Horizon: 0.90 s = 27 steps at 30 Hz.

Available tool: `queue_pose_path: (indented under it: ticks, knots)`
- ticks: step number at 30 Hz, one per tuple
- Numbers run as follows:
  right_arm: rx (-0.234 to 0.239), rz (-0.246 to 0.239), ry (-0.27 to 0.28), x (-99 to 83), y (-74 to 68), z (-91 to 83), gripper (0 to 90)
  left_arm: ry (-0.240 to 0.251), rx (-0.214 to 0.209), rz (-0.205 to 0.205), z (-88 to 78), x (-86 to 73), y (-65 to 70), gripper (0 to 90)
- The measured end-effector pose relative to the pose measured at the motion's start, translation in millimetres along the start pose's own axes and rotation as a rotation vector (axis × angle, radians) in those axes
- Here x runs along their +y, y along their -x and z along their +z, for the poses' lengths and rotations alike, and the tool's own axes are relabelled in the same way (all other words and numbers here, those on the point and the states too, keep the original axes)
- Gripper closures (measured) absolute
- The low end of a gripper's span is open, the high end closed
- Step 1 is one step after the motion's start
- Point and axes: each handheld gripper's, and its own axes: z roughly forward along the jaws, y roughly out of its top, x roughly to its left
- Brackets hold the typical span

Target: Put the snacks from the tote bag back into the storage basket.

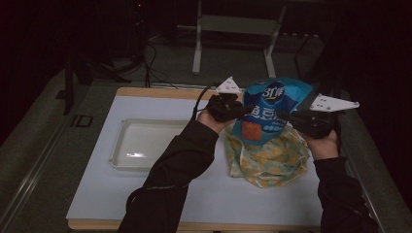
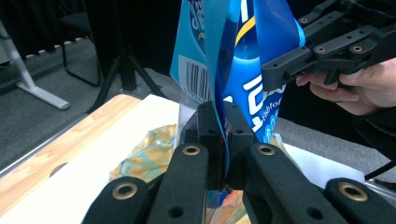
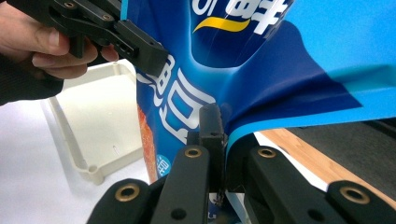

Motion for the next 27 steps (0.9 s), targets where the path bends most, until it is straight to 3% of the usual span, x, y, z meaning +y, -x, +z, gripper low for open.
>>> queue_pose_path:
  ticks: [27]
  knots:
    - [0.084,-0.062,0.006,42.1,-41.6,52.6,89.2,0.005,0.066,-0.009,-79.3,-13.5,-18.4,89.5]
